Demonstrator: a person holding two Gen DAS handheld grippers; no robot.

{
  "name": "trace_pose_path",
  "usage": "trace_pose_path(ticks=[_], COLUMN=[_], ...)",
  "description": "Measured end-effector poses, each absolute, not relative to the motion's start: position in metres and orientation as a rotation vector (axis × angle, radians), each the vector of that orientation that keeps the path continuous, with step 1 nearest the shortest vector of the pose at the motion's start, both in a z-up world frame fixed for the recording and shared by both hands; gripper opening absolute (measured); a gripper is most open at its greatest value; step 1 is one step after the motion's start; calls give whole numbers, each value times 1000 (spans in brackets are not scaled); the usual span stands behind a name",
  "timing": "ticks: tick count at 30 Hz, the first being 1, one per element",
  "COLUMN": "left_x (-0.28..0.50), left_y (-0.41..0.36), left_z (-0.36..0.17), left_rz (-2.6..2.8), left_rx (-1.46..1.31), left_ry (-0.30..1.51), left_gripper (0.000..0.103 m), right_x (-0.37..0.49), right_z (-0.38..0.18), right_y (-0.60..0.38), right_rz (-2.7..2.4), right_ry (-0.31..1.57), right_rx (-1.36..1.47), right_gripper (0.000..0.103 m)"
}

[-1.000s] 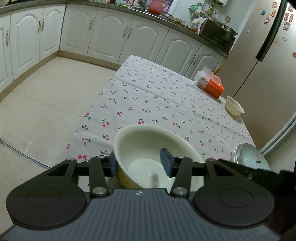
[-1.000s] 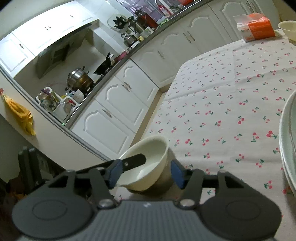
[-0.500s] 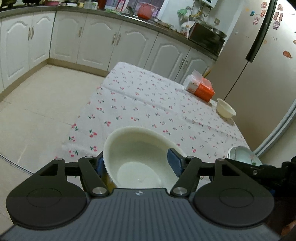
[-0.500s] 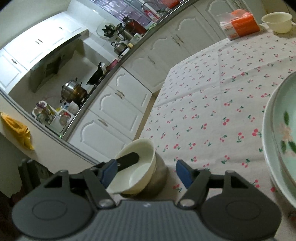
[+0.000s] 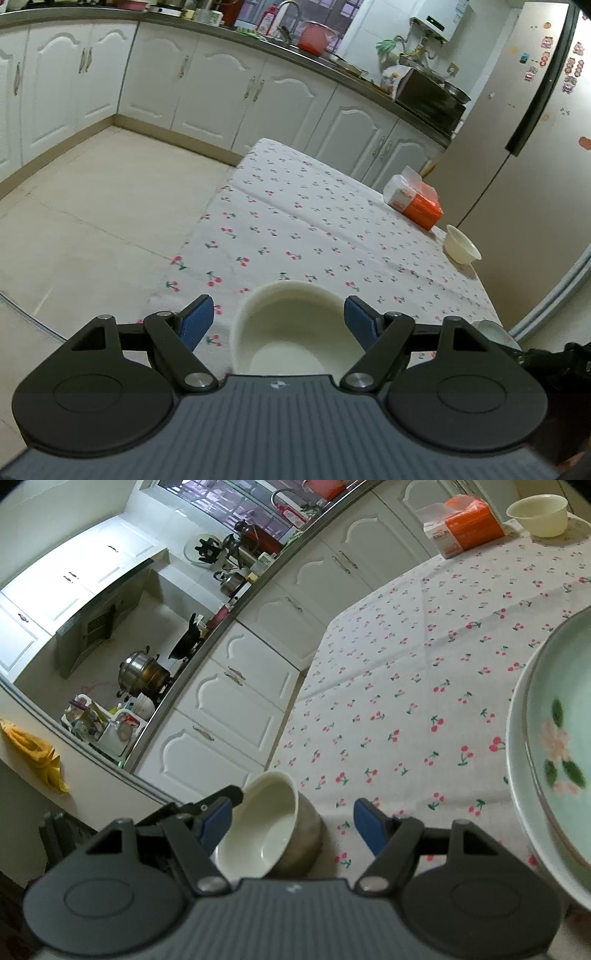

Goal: Organize plates and bowls
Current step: 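Lower the cream bowl into the steel bowl and open both tools, then withdraw both tools and move them to the smaller cream bowl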

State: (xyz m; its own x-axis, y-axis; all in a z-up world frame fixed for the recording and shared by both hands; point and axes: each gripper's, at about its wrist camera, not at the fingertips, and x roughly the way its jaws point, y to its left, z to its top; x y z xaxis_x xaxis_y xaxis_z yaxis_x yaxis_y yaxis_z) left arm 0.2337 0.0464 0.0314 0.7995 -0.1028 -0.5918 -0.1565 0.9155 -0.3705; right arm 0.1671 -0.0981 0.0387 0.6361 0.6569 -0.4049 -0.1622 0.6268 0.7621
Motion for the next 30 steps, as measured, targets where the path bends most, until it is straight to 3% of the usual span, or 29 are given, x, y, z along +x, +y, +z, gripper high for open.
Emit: trace_pose_path(ticks=[7, 26, 30], left_x=[229, 278, 288], left_y=[41, -17, -24], left_z=[19, 14, 20], left_rz=[30, 9, 24], left_rx=[-458, -386, -328], left_ry=[718, 738, 728], left_gripper=[88, 89, 90], right_x=[171, 179, 185], right_z=[32, 59, 64], right_y=[-100, -177, -203], right_rz=[530, 388, 327], right_ry=[759, 616, 587], right_rx=[791, 822, 815], right_gripper=[80, 85, 92])
